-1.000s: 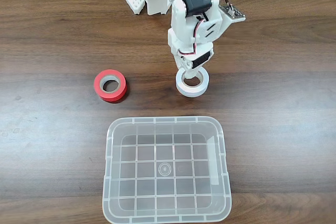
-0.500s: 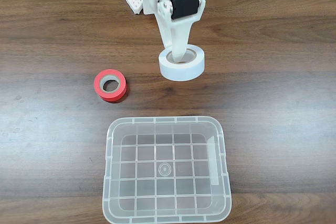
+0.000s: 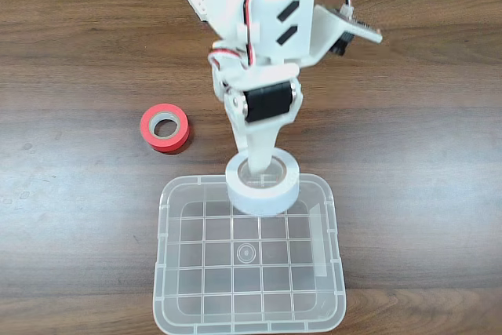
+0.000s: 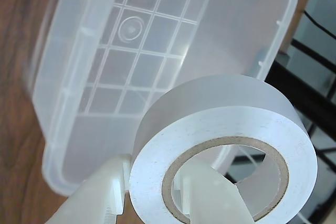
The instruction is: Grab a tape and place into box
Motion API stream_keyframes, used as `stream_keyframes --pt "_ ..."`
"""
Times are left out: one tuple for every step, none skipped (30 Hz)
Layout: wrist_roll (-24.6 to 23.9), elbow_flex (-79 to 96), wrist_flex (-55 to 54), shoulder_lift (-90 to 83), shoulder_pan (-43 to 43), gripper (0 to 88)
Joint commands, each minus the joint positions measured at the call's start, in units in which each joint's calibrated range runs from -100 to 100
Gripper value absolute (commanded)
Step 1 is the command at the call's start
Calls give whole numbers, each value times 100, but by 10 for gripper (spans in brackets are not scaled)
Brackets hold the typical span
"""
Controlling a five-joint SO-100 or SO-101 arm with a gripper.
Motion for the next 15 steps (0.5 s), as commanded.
stream_keyframes --pt "-20 -1951 -81 1133 79 38" --pt "-20 -2196 -81 1398 79 38" --pt "-20 -2389 -81 1623 79 38" --pt "-20 -2581 -81 1857 79 38" --pt "-14 -2730 -81 2050 79 38" --pt "-14 -2835 -81 2202 79 38" --pt "-14 -2949 -81 2379 86 38" --pt "-14 -3037 -81 2508 86 38" --pt "-14 -3090 -81 2621 94 38" --pt "-14 -3125 -81 2717 130 38" --pt "-14 -3151 -81 2822 145 38" --pt "-14 -3186 -81 2894 152 38" --pt "-14 -3186 -89 2959 159 42" --pt "-14 -3186 -89 3015 159 45" --pt "-14 -3186 -89 3071 167 47"
